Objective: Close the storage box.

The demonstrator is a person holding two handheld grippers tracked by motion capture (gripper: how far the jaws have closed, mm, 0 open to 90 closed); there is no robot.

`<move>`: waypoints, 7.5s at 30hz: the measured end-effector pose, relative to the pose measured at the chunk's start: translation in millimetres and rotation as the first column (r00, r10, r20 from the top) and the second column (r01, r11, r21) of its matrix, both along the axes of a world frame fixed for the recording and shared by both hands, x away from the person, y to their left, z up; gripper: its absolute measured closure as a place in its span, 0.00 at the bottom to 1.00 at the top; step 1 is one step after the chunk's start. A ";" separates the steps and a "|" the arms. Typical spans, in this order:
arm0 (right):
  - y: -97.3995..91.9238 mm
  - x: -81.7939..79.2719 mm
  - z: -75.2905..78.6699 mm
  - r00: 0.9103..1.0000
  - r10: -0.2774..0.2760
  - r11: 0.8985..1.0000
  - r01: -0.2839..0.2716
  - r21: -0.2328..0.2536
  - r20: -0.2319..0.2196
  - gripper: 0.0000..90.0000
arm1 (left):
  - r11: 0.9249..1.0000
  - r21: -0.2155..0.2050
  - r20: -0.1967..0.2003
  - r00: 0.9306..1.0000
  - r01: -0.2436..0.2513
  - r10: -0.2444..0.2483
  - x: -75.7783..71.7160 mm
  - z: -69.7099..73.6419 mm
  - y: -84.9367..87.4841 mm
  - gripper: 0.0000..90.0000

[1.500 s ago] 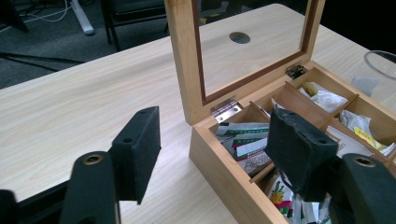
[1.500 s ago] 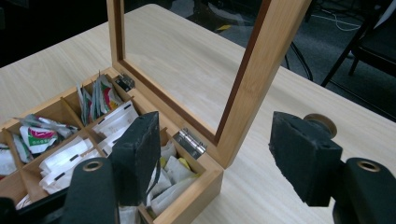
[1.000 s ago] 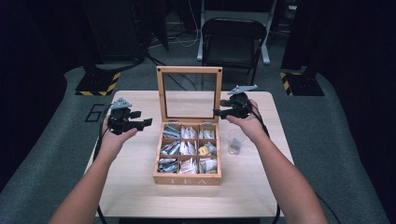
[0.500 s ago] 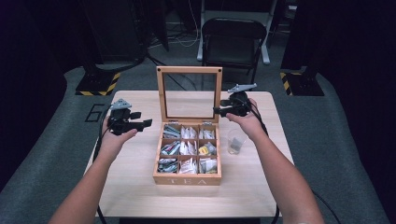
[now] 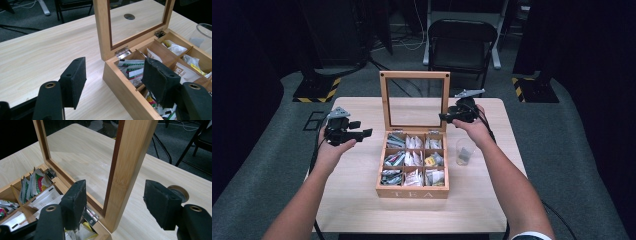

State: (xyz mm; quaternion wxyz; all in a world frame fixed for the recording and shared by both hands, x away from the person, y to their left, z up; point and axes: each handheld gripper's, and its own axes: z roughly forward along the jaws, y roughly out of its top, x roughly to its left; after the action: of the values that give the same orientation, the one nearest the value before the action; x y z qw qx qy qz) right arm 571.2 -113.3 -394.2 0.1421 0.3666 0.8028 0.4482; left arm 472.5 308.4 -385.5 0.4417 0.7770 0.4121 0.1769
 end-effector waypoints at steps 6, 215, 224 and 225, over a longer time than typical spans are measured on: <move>4.2 0.9 -2.5 0.999 0.042 0.999 -0.042 0.020 0.002 0.39 | 1.000 0.000 0.004 1.000 -0.010 0.010 -2.2 -0.2 4.0 0.40; -16.9 -218.9 -49.9 0.987 0.119 0.990 -0.126 0.064 0.107 0.51 | 0.987 0.037 0.114 0.981 0.155 -0.159 -132.3 -57.1 -40.5 0.56; -19.2 -222.7 -61.1 0.991 0.111 0.991 -0.116 0.069 0.075 0.50 | 0.983 0.046 0.078 0.981 0.176 -0.179 -135.1 -66.6 -41.0 0.56; -19.3 -223.2 -62.6 0.991 0.111 0.991 -0.116 0.067 0.072 0.50 | 0.984 0.044 0.076 0.981 0.174 -0.177 -135.5 -67.5 -41.5 0.56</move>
State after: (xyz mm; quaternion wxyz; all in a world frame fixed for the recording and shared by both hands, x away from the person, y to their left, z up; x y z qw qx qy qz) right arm 348.0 -132.7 -456.8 0.1307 0.3097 0.8007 0.4959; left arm 337.1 266.9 -453.0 0.4572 0.8107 0.3207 0.1756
